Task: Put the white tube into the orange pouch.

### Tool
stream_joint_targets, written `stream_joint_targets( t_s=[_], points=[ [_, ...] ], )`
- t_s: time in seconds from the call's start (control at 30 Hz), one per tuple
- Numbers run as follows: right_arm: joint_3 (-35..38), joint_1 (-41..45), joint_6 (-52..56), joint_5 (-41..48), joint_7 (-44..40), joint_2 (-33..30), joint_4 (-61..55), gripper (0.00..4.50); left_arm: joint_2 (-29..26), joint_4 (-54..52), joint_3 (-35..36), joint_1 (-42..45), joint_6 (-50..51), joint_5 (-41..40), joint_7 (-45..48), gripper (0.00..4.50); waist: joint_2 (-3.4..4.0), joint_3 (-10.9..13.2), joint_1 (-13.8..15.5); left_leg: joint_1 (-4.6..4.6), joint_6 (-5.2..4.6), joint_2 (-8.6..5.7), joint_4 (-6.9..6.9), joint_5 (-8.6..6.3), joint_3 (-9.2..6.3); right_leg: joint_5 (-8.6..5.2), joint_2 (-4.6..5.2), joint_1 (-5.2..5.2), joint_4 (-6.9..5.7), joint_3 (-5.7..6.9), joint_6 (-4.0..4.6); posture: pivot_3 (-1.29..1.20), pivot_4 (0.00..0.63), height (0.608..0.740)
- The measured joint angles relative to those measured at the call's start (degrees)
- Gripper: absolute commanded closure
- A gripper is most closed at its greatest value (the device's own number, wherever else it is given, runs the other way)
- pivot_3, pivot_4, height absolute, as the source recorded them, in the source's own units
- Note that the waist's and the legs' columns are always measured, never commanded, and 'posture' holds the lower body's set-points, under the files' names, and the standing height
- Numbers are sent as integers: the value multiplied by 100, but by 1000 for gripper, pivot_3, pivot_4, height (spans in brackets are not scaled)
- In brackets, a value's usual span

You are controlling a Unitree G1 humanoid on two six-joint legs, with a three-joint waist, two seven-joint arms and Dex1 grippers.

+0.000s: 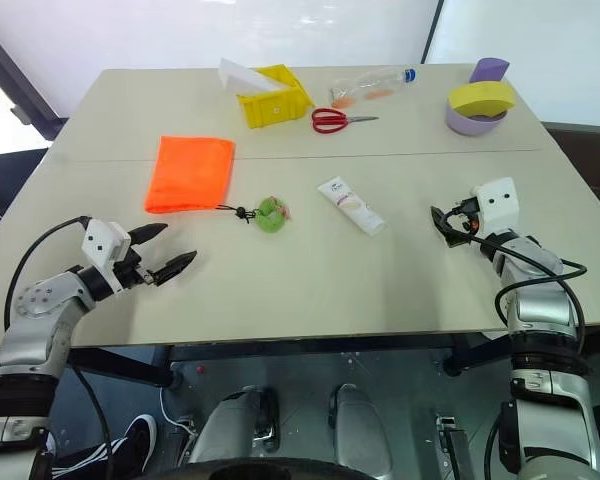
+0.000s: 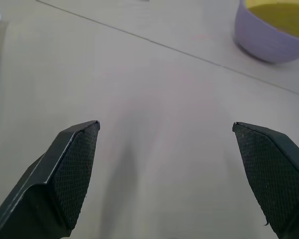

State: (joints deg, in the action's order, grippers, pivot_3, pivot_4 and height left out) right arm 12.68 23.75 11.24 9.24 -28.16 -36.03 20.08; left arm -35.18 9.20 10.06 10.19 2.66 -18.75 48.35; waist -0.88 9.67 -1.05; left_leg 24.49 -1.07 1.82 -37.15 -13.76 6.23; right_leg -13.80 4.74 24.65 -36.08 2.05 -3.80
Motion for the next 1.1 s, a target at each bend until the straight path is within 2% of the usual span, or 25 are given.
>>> stream_joint_targets(
  t_s=[0.27, 0.43, 0.53, 0.63, 0.8, 1.1],
  points=[
    [-129, 15, -27, 25, -422, -16, -60, 31, 78, 117, 50, 155, -240, -23, -105, 18, 0, 0, 6, 0, -1, 0, 0, 1, 0, 0, -1, -1, 0, 0, -1, 0, 150, 740],
    [-357, -458, 482, 900, -1871, -317, -1588, 31, -10, 604, 84, 547, -1085, 414, -299, 18, 0, 0, 27, 0, -2, 4, 0, 1, -1, 1, -5, -1, 0, 5, -2, 0, 150, 740],
    [-564, -621, 731, 1186, -2354, -473, -2396, 31, -225, 1051, 49, 856, -1746, 958, -634, 18, -1, 0, 28, -1, -2, 3, -1, 0, -1, 1, -4, -3, 0, 6, -2, 0, 150, 740],
    [-843, -666, 1007, 1280, -2491, -491, -3059, 31, -494, 1760, -265, 1291, -2492, 1979, -1323, 18, -2, 0, 33, -1, 1, 2, -2, -1, -1, 1, 0, -3, 1, 7, -2, 0, 150, 740],
    [-1223, -705, 1299, 1383, -2503, -354, -3431, 31, -545, 2868, -867, 1908, -3140, 3121, -2221, 18, -4, 1, 58, 5, 5, 2, -2, -4, -1, 1, 5, 1, 4, 13, -2, 0, 150, 740],
    [-1331, -650, 1085, 1127, -2273, -282, -3319, 31, -472, 4049, -1556, 2687, -3580, 3882, -2937, 18, -5, 1, 33, 13, -2, 5, -1, 0, 4, 7, 23, 12, 1, 70, -13, 0, 150, 740]
  ],
)
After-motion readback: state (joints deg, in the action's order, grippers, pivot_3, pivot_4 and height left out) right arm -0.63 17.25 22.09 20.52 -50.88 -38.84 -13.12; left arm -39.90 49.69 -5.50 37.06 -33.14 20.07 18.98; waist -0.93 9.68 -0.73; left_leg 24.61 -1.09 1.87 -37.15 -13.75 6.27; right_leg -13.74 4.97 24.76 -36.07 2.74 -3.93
